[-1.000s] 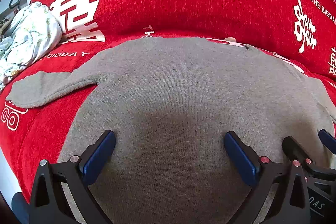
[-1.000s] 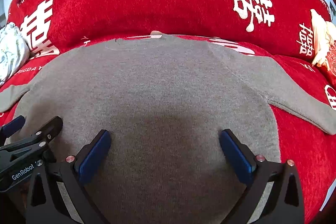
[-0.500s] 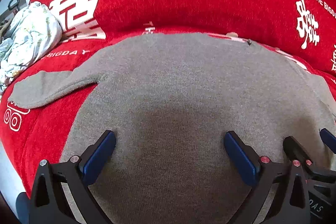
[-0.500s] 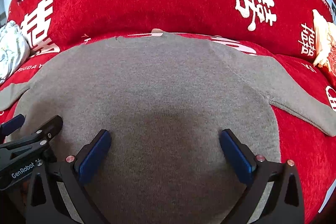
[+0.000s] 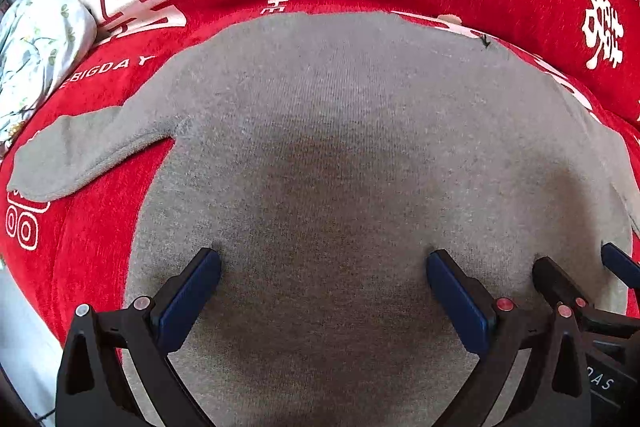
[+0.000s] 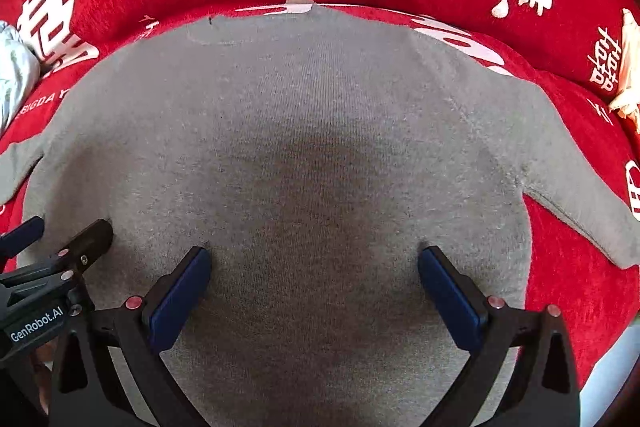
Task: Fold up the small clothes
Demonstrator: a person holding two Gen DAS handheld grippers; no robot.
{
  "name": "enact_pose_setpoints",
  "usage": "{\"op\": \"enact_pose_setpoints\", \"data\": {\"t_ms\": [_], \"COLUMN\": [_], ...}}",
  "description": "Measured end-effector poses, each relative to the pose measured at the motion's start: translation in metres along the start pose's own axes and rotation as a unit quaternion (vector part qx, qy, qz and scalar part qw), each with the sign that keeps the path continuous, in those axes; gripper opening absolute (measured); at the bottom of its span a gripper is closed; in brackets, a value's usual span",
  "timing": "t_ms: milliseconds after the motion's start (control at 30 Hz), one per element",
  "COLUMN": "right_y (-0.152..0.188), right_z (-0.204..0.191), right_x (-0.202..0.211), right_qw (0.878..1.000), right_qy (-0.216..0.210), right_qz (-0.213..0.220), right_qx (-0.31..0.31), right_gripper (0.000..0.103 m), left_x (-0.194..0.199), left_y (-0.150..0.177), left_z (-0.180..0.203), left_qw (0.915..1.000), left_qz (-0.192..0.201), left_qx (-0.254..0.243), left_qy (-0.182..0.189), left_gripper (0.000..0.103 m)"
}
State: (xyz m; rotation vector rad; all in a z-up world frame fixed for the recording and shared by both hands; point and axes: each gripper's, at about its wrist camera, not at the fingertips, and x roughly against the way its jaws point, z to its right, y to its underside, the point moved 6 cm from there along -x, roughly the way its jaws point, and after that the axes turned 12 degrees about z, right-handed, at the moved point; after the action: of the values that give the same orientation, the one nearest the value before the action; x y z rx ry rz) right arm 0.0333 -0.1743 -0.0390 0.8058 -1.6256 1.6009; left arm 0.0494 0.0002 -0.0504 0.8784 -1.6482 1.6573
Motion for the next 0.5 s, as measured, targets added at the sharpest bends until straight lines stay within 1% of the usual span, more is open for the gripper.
{"op": "enact_pose_setpoints", "data": {"t_ms": [233,367,400,433,500], "right_y": [-0.0012,-0.0021,-0.0029,-0.0045,-0.0085], "right_z": [-0.0019,-0.0025,-0.0029,-0.0036,-0.0027], "right_x": [-0.0011,-0.0032,-0.0034,-0.0035,-0.0018], "right_qw": [1.0,1.0,0.999,0.999,0.999], "right_qy": [-0.001,0.0,-0.001,-0.003,-0.01], "right_qz": [-0.009,-0.024,-0.028,-0.034,-0.043], "right_qx": [0.001,0.011,0.016,0.022,0.02], "right_gripper": [0.103,0.103,0.103,0.103,0.103], "left_x": [-0.002,-0.0025,-0.0028,-0.0029,-0.0013], "left_y": [-0.0035,-0.005,-0.0057,-0.0064,-0.0081], "left_z": [-0.0003,-0.0007,-0.0003,-0.0006,-0.0031], "left_qw": [0.9996,0.9995,0.9992,0.9986,0.9969], "left_qz": [-0.025,-0.032,-0.038,-0.053,-0.078], "left_qx": [-0.004,-0.002,-0.005,-0.007,0.004], "left_qy": [0.008,0.005,0.005,0.005,0.008], "left_gripper": [0.103,0.103,0.103,0.103,0.103]}}
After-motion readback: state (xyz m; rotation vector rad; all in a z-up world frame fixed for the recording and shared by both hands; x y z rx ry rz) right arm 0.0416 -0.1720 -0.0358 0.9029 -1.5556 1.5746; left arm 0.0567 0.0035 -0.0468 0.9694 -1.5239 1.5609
